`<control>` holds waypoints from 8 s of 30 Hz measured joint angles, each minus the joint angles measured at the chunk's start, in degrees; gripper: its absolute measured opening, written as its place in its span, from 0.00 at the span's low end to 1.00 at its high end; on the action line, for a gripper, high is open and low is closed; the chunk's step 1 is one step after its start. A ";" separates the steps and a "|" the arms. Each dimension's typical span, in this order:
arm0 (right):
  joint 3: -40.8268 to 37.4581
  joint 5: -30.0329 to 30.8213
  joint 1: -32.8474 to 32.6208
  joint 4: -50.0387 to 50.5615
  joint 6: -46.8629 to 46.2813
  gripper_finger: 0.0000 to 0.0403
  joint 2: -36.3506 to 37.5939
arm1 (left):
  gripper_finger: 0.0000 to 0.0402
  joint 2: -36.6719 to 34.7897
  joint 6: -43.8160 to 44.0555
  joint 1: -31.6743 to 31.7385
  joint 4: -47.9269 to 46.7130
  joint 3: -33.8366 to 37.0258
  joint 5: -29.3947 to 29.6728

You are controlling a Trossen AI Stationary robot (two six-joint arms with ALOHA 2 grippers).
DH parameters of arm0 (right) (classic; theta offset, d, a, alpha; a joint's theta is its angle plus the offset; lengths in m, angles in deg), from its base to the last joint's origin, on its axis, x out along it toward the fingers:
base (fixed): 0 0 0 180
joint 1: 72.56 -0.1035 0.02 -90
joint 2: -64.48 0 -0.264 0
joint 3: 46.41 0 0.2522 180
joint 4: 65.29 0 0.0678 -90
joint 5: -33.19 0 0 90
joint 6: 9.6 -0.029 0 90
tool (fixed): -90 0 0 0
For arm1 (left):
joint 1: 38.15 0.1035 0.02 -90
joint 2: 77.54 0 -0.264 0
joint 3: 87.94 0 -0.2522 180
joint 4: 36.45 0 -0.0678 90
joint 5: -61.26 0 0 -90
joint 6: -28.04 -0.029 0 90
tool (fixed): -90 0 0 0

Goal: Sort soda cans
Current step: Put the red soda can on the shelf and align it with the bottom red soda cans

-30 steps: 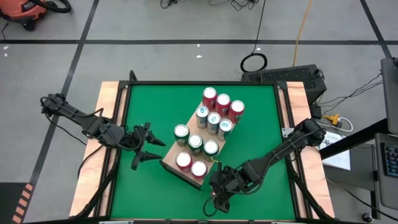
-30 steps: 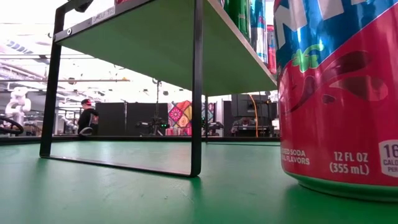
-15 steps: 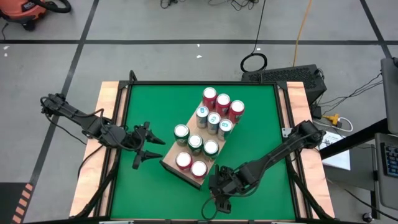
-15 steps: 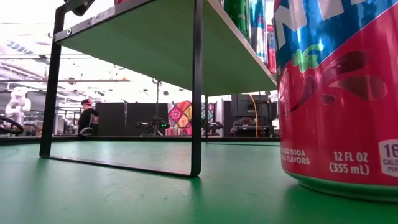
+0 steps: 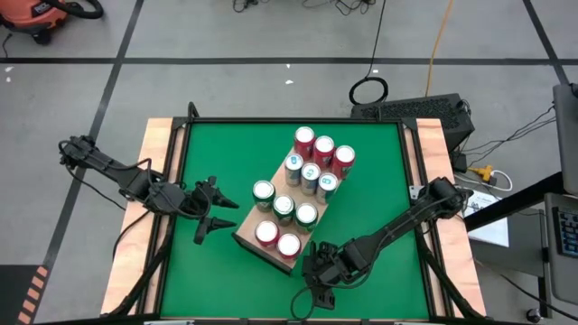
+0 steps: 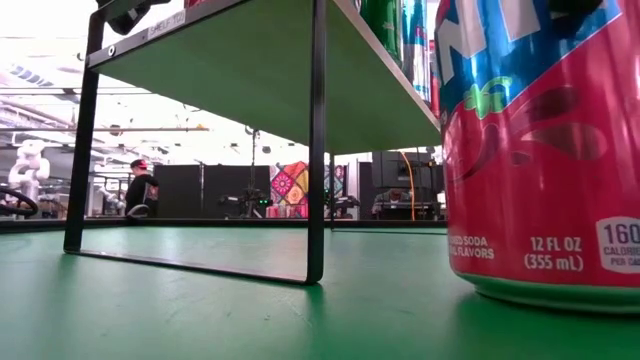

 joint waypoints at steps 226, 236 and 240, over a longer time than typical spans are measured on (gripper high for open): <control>45.63 -5.87 28.76 -18.19 20.35 0.74 5.14 | 0.70 14.69 -0.42 3.93 23.84 -26.88 4.14; 45.62 -0.20 28.61 -17.83 8.04 0.89 5.14 | 0.71 14.67 -12.93 3.41 24.66 -28.55 11.58; 45.62 6.76 27.75 -18.27 6.42 0.89 5.16 | 0.71 14.67 -25.86 2.67 24.87 -30.12 18.32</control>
